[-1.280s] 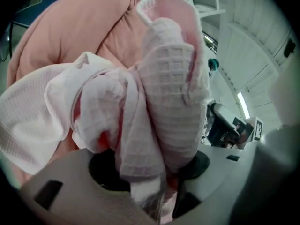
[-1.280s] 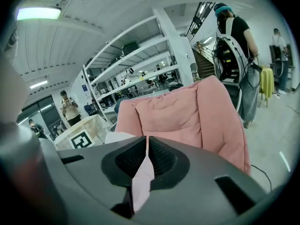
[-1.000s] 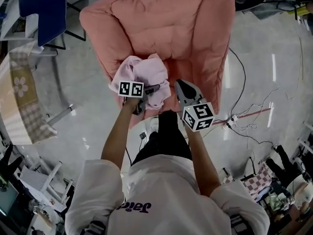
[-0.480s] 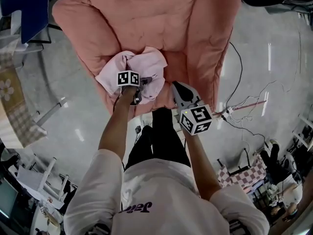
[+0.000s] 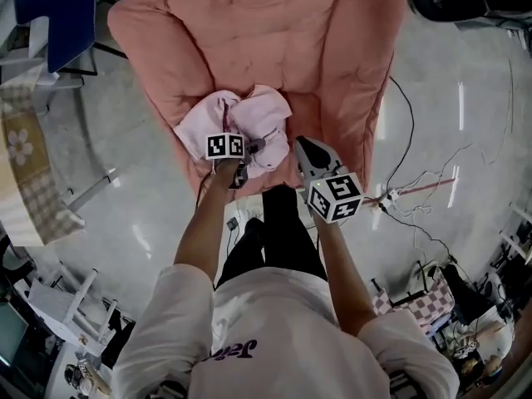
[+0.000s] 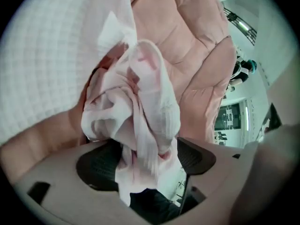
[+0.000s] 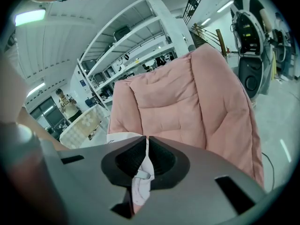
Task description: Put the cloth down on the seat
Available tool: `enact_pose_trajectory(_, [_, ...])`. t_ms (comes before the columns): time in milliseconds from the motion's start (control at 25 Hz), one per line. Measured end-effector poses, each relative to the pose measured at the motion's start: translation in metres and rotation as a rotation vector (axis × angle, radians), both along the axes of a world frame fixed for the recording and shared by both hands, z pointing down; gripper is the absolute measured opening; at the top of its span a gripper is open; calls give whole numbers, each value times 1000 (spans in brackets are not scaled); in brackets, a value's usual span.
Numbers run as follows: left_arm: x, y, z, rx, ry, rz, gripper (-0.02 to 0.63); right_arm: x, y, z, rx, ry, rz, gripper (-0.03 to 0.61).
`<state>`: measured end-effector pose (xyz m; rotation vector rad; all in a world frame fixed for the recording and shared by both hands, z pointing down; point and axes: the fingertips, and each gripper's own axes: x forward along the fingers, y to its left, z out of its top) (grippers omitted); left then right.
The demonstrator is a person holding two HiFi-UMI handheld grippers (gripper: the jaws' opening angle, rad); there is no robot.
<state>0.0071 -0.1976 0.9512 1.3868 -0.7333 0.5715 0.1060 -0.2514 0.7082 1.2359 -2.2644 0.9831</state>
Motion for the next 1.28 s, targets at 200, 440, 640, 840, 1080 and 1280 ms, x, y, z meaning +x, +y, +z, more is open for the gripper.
enact_pose_trajectory(200, [-1,18,-50,67,51,-4,369,-2,16,-28,28,-5,-7,28])
enact_pose_trajectory(440, [-14,5,-129,275,84,-53,368,-17,14,-79,151,7,-8,28])
enact_pose_trajectory(640, [-26,5,-209,481,78,-95,368,-22,28,-127,254,14,2,28])
enact_pose_trajectory(840, [-36,16,-294,717,27,-87,367,-27,54,-177,359,25,17,28])
enact_pose_trajectory(1080, [-46,51,-390,973,-8,-107,329,-42,95,-231,483,36,21,28])
enact_pose_trajectory(1280, [-49,79,-460,1201,-91,-138,151,-56,117,-277,595,51,15,28])
